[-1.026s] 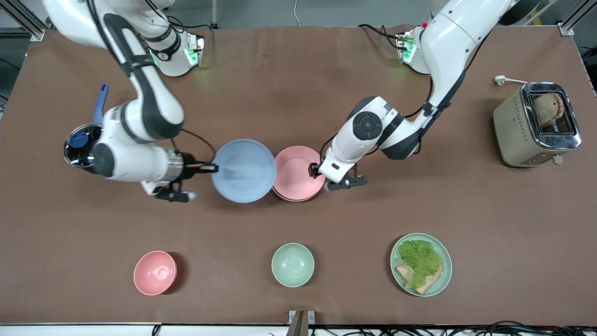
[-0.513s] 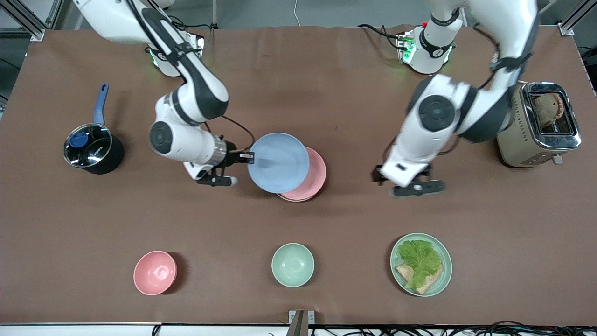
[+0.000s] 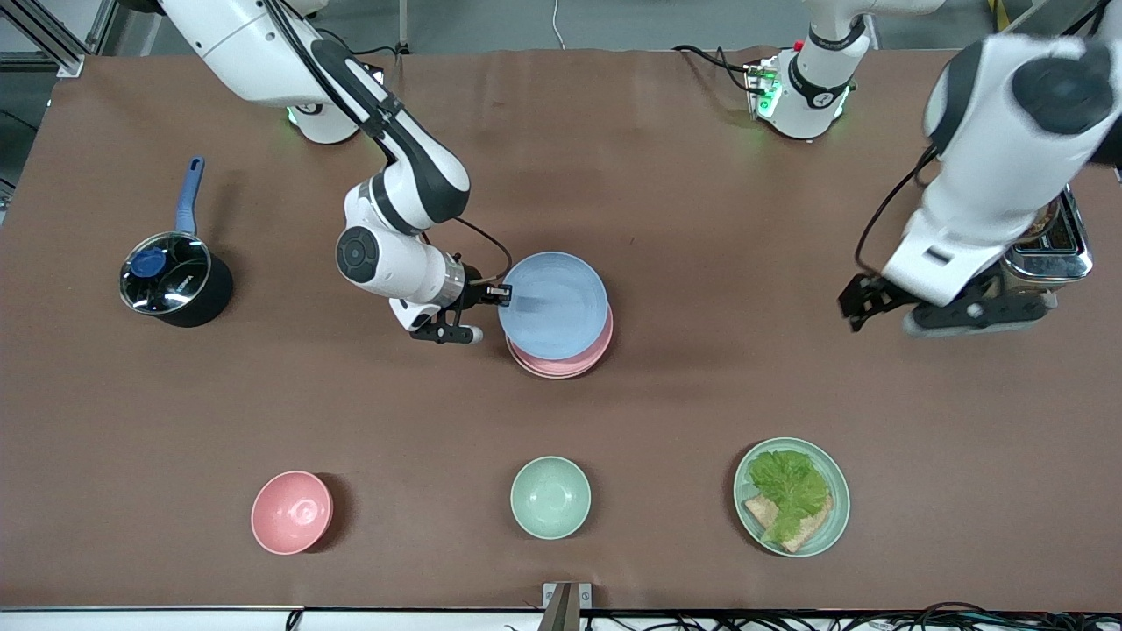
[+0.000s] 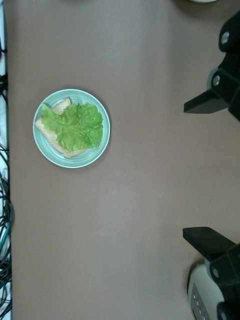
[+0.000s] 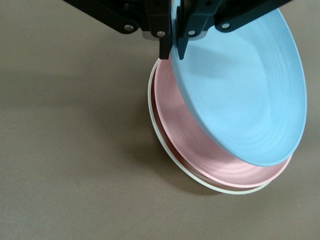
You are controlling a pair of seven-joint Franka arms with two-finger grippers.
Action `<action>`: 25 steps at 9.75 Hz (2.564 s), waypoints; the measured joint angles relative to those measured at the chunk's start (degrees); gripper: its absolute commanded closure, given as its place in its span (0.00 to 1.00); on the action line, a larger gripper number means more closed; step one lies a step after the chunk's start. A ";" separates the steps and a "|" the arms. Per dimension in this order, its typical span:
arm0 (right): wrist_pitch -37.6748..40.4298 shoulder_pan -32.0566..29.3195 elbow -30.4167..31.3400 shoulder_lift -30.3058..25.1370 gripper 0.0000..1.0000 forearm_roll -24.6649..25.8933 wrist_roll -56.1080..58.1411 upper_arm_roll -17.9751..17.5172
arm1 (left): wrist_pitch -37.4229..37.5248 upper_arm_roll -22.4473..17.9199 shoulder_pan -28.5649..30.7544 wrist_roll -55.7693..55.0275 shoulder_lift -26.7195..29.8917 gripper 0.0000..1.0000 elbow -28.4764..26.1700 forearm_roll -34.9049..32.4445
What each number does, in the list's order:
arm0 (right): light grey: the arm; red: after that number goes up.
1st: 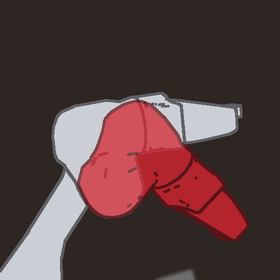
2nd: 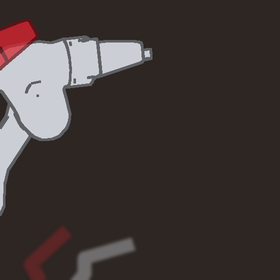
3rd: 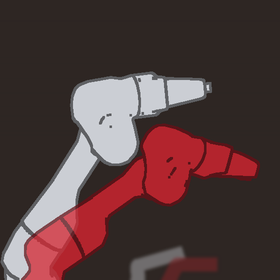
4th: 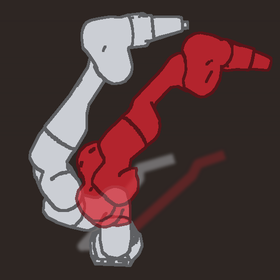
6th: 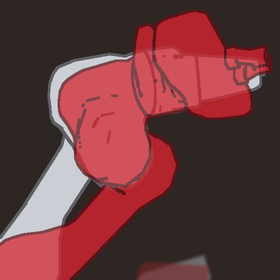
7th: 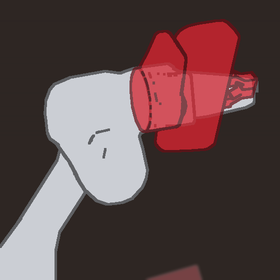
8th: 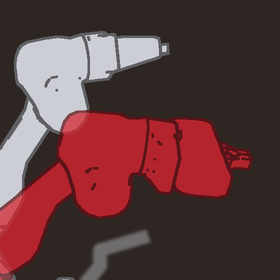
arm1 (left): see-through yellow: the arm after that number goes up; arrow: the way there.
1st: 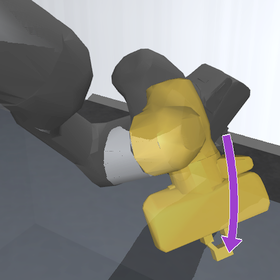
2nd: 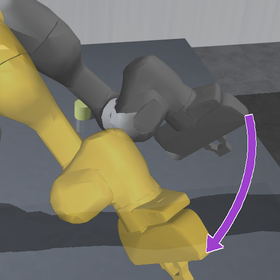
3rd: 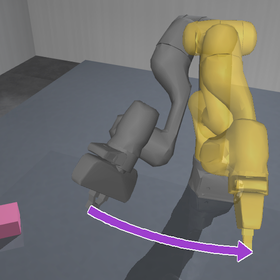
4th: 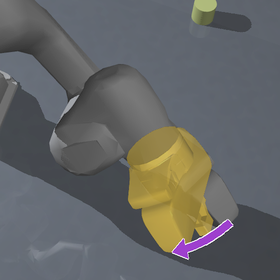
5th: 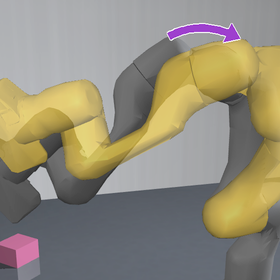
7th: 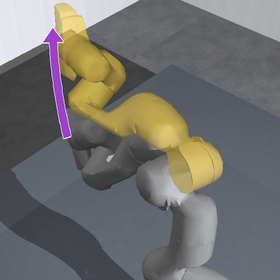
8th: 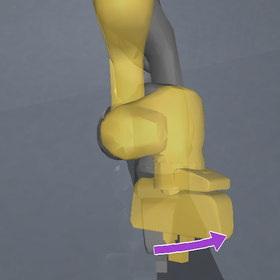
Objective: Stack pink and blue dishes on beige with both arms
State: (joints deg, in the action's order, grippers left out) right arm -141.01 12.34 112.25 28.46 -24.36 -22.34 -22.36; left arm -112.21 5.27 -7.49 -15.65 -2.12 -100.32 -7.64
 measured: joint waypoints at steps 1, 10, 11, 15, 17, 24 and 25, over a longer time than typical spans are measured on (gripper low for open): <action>-1.33 0.32 0.03 0.63 0.81 0.00 0.00 -0.03 | 3.61 -1.94 -0.02 4.07 2.61 0.00 0.77 2.20; 18.27 -5.03 -3.02 -16.44 0.00 21.43 -0.52 5.19 | 27.88 -6.81 0.02 13.58 5.99 0.00 15.64 6.51; 22.33 -6.28 -3.38 -21.97 0.00 23.51 -0.63 7.52 | 27.88 -6.85 0.03 13.58 5.79 0.00 15.64 6.59; 39.09 -8.75 -16.59 -28.50 0.00 24.61 8.17 23.25 | 27.88 -6.96 0.04 13.58 4.71 0.00 16.12 6.66; 45.08 -13.15 -22.58 -28.04 0.00 24.61 12.05 23.84 | 27.89 -6.99 0.11 13.56 4.75 0.00 16.33 7.41; 54.92 -14.75 -30.06 -26.70 0.00 24.61 13.46 23.79 | 28.56 -7.01 0.74 13.20 4.75 0.00 16.35 9.19; 54.93 -14.75 -30.06 -26.69 0.00 24.61 13.45 23.80 | 28.77 -7.01 0.78 13.20 4.75 0.00 16.35 9.19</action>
State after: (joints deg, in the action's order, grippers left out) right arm -86.08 -2.41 82.18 1.77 0.25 -8.89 1.44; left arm -83.44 -1.74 -6.72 -2.45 2.63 -83.97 1.55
